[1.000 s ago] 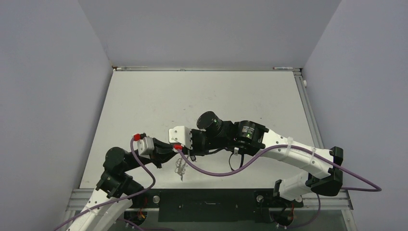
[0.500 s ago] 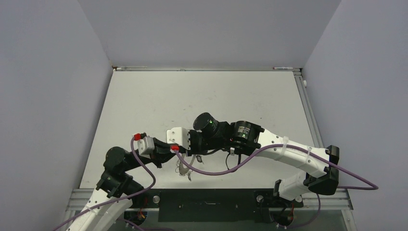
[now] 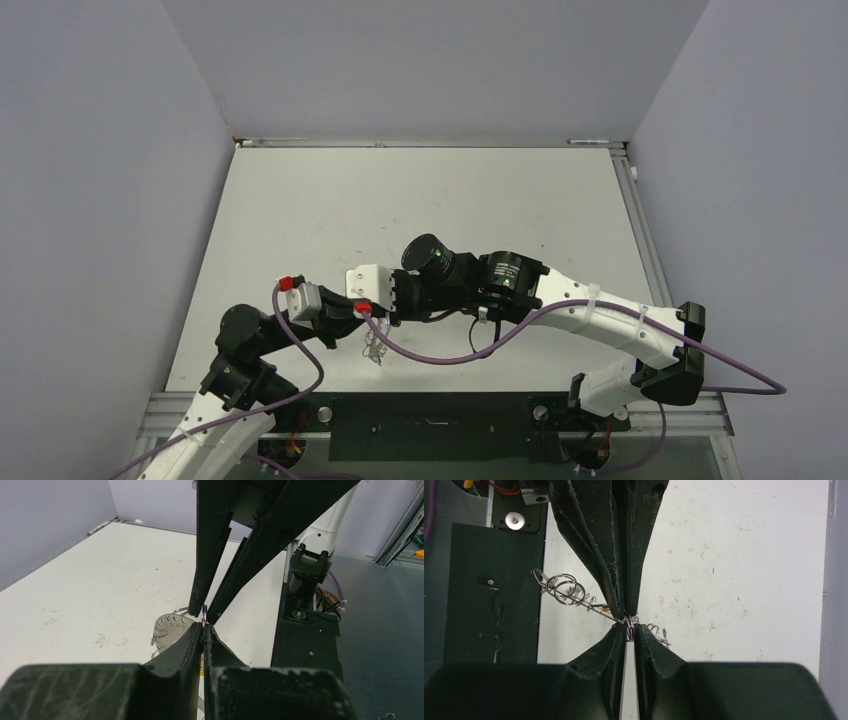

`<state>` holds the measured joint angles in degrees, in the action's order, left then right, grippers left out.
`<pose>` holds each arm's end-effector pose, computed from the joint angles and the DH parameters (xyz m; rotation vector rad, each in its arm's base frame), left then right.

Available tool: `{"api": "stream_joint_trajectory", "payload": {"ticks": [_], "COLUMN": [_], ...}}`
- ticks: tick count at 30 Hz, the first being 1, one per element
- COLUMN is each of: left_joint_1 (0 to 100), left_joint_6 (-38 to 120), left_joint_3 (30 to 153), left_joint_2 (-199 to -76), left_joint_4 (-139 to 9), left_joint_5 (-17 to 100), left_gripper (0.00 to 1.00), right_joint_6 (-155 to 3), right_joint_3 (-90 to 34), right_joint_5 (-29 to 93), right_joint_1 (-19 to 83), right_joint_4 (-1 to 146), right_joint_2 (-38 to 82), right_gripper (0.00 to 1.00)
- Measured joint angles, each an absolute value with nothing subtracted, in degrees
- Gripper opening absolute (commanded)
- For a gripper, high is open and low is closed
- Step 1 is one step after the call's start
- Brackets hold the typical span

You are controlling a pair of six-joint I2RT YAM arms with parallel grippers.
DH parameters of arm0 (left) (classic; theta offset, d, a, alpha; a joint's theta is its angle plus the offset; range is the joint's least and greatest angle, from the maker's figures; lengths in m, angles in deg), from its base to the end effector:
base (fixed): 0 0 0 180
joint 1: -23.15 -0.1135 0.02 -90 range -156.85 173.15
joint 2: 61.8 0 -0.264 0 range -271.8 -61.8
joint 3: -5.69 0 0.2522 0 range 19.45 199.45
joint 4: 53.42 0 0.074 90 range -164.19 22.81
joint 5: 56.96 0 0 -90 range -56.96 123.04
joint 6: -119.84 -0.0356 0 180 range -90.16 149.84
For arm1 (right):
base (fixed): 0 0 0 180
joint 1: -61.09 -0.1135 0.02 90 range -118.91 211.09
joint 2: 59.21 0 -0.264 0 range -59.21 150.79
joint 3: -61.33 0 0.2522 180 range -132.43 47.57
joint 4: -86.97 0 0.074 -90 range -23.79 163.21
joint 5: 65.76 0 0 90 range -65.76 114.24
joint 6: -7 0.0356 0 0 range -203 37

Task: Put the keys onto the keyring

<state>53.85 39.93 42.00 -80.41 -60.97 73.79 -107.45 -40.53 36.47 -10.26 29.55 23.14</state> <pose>0.0823 -0.0759 0.2922 0.8599 1.2636 -1.0681 0.0915 0.2946 0.3925 -1.7875 1.4528 0.6734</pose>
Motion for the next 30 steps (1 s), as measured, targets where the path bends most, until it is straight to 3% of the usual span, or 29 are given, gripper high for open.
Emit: {"api": "stream_joint_trajectory", "payload": {"ticks": [6,9,13,17,30], "left_joint_1": [53.85,53.82,53.82,53.74,53.41], "left_joint_6": [39.90,40.01,40.12,40.47,49.56], "left_joint_3": [42.00,42.00,42.00,41.86,39.77], "left_joint_2": [-80.52,-80.48,-78.71,-74.07,-66.90], "left_joint_4": [-60.99,-61.40,-60.42,-58.65,-54.37], "left_joint_5": [73.77,73.66,73.29,70.76,58.67], "left_gripper": [0.00,0.32,0.60,0.95,0.96], "right_joint_6": [-107.78,-107.85,-107.69,-107.21,-103.58], "right_joint_3": [-40.24,-38.08,-32.64,-26.87,-13.71], "right_joint_5": [36.60,36.66,36.64,36.49,36.42], "right_joint_1": [-10.26,-10.26,-10.26,-10.26,-10.26], "right_joint_4": [29.92,31.97,35.52,39.47,56.78], "right_joint_2": [23.07,22.07,19.49,16.41,6.07], "right_gripper": [0.05,0.05,0.05,0.05,0.05]}}
